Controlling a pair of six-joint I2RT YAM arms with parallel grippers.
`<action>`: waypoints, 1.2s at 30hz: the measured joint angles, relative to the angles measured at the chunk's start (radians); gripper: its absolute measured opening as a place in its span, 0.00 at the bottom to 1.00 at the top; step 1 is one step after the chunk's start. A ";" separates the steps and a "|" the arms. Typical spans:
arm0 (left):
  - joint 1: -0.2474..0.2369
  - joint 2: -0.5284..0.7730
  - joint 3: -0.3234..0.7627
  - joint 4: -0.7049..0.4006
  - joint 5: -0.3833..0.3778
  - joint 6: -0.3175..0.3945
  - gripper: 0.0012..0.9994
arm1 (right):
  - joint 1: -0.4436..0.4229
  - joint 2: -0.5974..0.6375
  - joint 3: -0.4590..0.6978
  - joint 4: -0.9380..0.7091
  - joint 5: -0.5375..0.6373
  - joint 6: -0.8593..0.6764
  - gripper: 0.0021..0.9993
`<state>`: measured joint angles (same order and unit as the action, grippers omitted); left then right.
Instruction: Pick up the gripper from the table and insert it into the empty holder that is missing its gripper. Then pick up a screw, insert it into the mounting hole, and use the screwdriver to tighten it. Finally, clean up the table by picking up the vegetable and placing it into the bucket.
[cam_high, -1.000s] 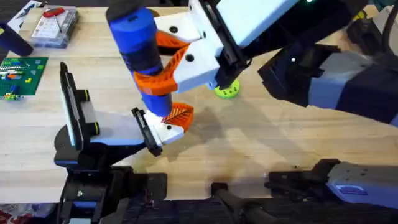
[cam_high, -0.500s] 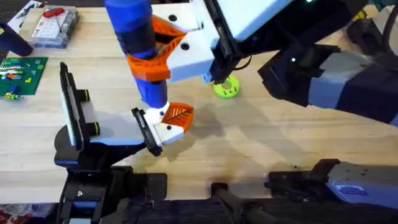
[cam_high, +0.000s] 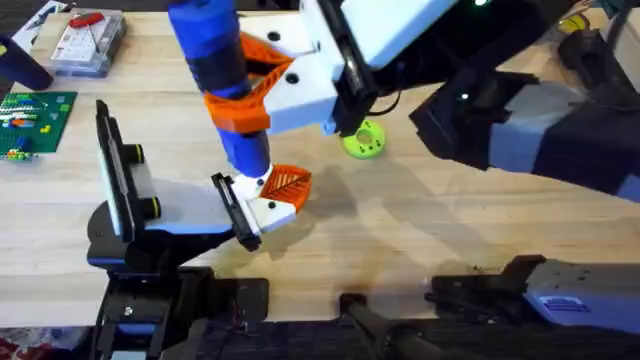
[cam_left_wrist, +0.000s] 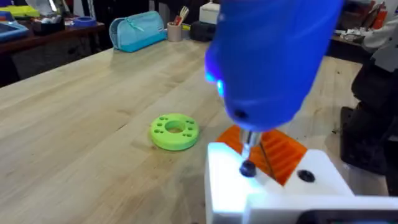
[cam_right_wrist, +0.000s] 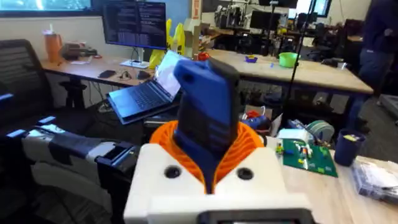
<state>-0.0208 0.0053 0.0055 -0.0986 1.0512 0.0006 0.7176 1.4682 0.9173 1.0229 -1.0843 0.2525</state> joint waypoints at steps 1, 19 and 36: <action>0.000 0.000 0.000 0.000 0.000 0.000 0.01 | 0.001 0.007 0.000 -0.001 -0.002 -0.001 0.02; 0.000 0.000 0.000 0.000 0.003 0.000 0.01 | 0.001 0.021 0.000 0.002 -0.021 -0.014 0.02; 0.000 0.000 0.000 0.000 0.003 0.000 0.01 | 0.001 0.021 0.030 0.001 -0.062 0.009 0.02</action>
<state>-0.0208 0.0054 0.0055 -0.0990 1.0538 0.0006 0.7181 1.4891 0.9470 1.0237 -1.1466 0.2616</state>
